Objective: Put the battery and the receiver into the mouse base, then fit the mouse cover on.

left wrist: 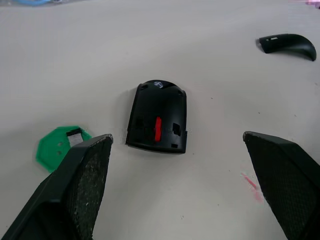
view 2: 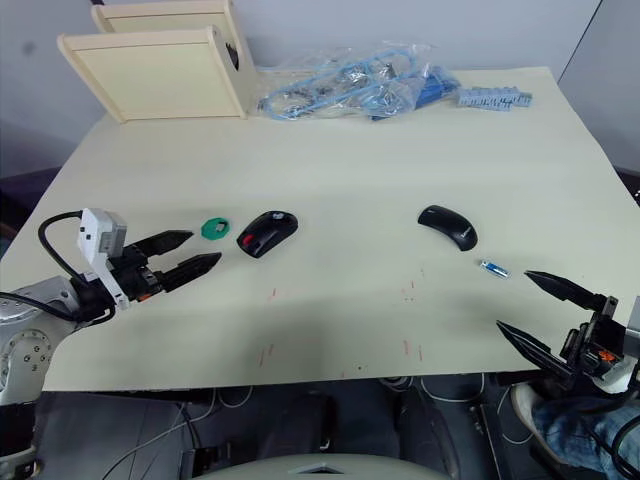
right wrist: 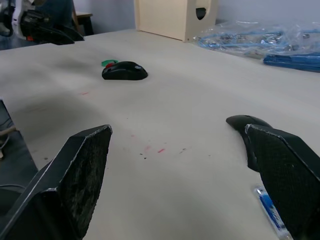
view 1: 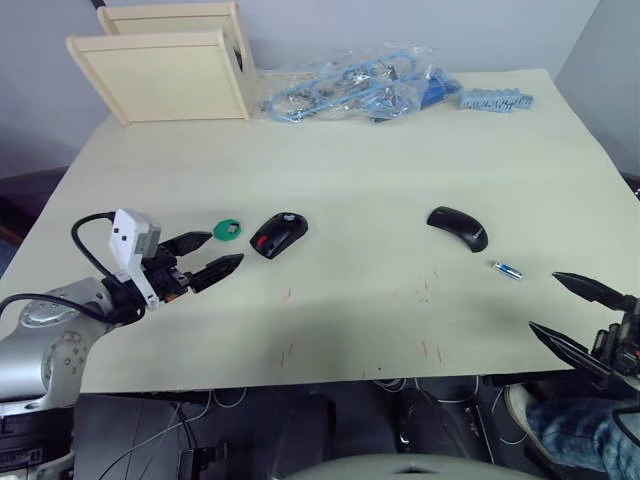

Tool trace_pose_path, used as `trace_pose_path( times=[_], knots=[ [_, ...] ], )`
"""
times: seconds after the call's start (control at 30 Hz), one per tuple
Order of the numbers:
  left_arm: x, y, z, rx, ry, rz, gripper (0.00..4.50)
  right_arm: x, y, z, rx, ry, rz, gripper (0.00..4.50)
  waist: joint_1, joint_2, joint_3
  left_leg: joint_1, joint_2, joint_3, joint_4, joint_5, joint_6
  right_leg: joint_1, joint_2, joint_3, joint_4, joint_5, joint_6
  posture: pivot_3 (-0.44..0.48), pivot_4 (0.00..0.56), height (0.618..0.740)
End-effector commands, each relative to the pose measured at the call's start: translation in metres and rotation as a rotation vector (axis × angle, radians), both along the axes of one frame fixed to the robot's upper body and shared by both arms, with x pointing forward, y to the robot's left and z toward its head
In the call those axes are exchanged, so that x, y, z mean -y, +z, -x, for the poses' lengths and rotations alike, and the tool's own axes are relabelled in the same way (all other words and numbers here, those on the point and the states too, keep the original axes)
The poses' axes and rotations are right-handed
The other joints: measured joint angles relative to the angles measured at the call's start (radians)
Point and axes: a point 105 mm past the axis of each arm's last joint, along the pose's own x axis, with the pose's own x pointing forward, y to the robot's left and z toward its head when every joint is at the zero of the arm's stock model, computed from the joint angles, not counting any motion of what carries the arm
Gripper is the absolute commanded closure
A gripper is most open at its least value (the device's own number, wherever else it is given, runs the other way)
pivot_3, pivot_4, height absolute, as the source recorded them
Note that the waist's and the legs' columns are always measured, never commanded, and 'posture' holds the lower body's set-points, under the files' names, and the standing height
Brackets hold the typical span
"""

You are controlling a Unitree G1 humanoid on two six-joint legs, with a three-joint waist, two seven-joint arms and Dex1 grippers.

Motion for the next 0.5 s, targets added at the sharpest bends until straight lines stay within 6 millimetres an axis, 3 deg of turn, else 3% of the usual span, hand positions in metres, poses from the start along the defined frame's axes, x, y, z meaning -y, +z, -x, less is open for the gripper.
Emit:
trace_pose_path(
  times=[0.03, 0.23, 0.5],
  knots=[
    [0.005, 0.006, -0.015, 0.004, -0.014, -0.036, 0.05, -0.008, 0.009, 0.004, 0.051, 0.015, 0.018, 0.00, 0.001, 0.000, 0.000, 0.000, 0.000, 0.000, 0.000, 0.000, 0.000, 0.000, 0.000, 0.000, 0.000, 0.000, 0.000, 0.000, 0.150, 0.740],
    [0.017, 0.004, -0.035, -0.013, -0.038, -0.054, 0.05, -0.018, 0.010, 0.003, 0.057, 0.065, 0.025, 0.00, -0.004, 0.000, 0.000, 0.000, 0.000, 0.000, 0.000, 0.000, 0.000, 0.000, 0.000, 0.000, 0.000, 0.000, 0.000, 0.000, 0.150, 0.740],
    [0.030, -0.009, -0.060, -0.052, -0.041, -0.106, 0.05, -0.005, -0.004, -0.003, 0.037, 0.061, 0.051, 0.00, 0.000, -0.001, 0.000, -0.001, -0.001, -0.001, 0.001, 0.000, 0.000, 0.000, 0.000, 0.000, 0.000, 0.000, 0.000, 0.000, 0.150, 0.740]
  ],
)
